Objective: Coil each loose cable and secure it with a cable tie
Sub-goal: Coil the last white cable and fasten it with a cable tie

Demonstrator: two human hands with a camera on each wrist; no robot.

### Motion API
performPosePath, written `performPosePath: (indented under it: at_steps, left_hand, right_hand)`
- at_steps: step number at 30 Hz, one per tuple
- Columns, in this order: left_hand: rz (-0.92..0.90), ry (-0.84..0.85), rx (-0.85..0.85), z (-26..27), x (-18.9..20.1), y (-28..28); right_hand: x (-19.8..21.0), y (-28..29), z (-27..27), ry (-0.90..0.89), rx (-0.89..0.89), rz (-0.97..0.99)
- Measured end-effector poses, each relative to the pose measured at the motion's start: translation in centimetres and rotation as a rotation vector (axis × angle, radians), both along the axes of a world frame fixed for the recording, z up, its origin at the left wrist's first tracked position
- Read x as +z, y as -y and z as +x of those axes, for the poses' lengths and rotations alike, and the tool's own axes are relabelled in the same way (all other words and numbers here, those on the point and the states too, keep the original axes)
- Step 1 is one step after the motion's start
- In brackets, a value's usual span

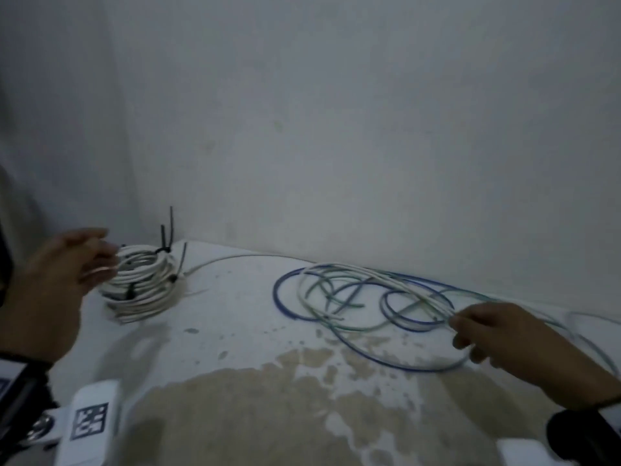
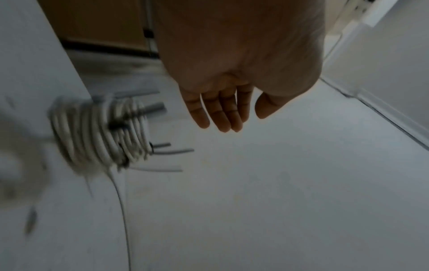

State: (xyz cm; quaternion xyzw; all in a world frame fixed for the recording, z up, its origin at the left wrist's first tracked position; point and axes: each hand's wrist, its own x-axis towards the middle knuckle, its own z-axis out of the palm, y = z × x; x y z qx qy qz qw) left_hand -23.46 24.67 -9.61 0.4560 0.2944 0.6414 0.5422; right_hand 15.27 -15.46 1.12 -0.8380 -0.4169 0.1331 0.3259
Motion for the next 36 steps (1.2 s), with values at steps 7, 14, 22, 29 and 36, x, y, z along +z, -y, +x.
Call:
performPosePath:
  at_steps: [7, 14, 22, 29, 36]
  left_hand:
    - [0.090, -0.307, -0.319, 17.8, 9.6, 22.3]
    - [-0.023, -0.636, -0.493, 28.7, 7.0, 27.3]
    - [0.559, -1.263, -0.469, 38.7, 5.0, 29.2]
    - [0.835, -1.770, -0.362, 42.9, 3.8, 28.6]
    - [0.873, -1.775, -0.369, 43.2, 3.6, 28.5]
  right_hand:
    - [-5.1, 6.3, 3.7, -0.500, -0.332, 0.262]
    - [-8.7, 5.9, 4.6, -0.635, -0.373, 0.508]
    - [-10.4, 5.5, 5.9, -0.686, -0.464, 0.589]
    - [-11.1, 5.7, 6.3, -0.680, -0.455, 0.575]
    - [-11.1, 5.6, 6.2, -0.673, -0.424, 0.577]
